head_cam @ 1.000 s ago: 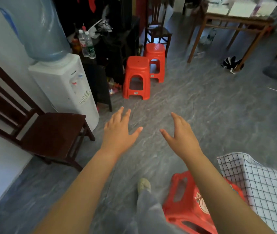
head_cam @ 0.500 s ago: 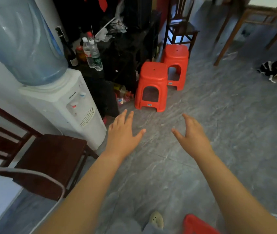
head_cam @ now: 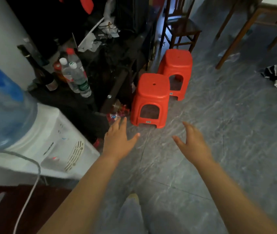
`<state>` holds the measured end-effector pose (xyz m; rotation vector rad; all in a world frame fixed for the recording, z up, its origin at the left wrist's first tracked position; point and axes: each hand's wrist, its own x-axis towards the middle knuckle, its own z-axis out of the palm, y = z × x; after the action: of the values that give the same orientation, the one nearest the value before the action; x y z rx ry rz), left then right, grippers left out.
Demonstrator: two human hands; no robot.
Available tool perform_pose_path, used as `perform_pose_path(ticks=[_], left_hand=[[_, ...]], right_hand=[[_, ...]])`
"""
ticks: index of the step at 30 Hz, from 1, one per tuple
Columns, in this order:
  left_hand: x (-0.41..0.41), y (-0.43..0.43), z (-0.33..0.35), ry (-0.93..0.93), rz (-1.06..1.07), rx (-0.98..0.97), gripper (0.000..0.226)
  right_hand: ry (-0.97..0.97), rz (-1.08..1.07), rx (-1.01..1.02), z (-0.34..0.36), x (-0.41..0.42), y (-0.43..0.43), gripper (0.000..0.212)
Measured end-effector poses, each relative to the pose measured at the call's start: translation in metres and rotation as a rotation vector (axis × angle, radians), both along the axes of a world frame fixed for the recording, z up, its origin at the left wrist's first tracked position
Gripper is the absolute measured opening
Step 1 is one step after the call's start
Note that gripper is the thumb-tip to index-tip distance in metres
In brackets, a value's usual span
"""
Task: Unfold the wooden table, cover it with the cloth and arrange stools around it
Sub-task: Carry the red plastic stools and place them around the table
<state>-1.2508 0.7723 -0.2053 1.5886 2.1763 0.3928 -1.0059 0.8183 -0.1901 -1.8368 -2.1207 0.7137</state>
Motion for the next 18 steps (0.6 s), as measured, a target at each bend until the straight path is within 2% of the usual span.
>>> perform_pose_path(ticks=[9, 15, 18], left_hand=[[-0.015, 0.185, -0.023, -0.035, -0.068, -0.046, 0.085], [-0.011, 0.315, -0.055, -0.032, -0.037, -0.091, 0.085], [-0.010, 0.378, -0.075, -0.069, 0.006, -0.152, 0.082]], right_hand=[[0.001, -0.108, -0.045, -0.026, -0.012, 0.156, 0.067], [-0.003, -0.080, -0.090, -0.063, -0.013, 0.302, 0.067], [-0.015, -0.068, -0.178, -0.085, -0.014, 0.376, 0.068]])
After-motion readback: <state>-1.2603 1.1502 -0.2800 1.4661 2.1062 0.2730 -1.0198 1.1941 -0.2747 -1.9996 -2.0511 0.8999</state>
